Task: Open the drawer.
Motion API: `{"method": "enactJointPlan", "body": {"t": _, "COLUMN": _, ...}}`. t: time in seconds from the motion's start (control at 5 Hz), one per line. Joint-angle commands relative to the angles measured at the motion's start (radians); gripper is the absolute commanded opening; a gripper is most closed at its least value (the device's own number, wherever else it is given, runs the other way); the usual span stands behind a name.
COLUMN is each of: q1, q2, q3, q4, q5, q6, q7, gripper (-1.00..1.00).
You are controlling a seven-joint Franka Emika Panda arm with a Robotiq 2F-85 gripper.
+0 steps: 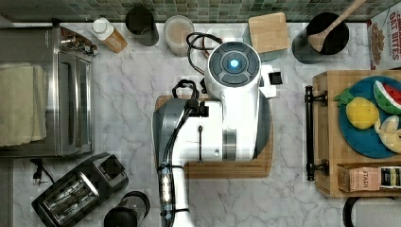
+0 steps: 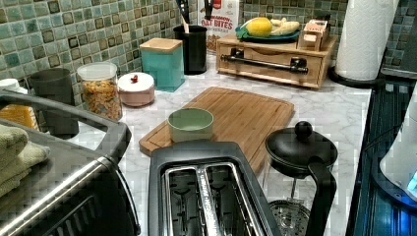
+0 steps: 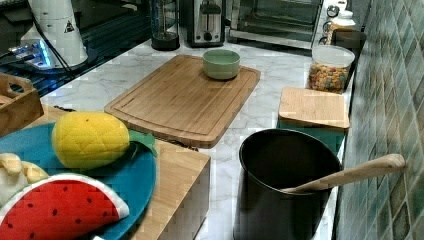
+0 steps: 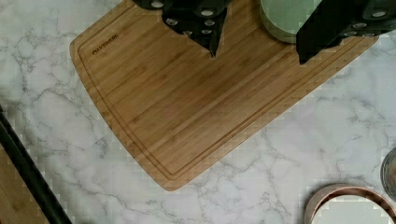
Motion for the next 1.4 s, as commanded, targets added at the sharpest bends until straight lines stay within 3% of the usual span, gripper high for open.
{"method": "enactJointPlan", "body": {"t": 0.2, "q1": 0.000, "q2": 0.000, "q3": 0.002, "q4": -0.010, "q5": -0.002, "q6": 0.000, "q7": -0.001, "gripper": 1.00}}
{"method": "enactJointPlan", "body": {"t": 0.4, "q1": -0.023, "q2": -0.083, "q3": -0.008, "q4": -0.164, "q5": -0.004, "q6": 0.140, "q7": -0.231, "gripper": 1.00}}
{"method": "enactJointPlan", "body": {"t": 0.8, "q1": -0.089, "q2": -0.158, "q3": -0.091, "q4": -0.342, "q5": -0.072, "q6": 0.297, "q7": -0.624, "gripper": 1.00}}
{"method": "enactJointPlan", "body": {"t": 1.4, "q1": -0.170, "q2": -0.089, "q3": -0.182, "q4": -0.334, "q5": -0.109, "q6": 0.408, "q7": -0.964, "gripper": 1.00}}
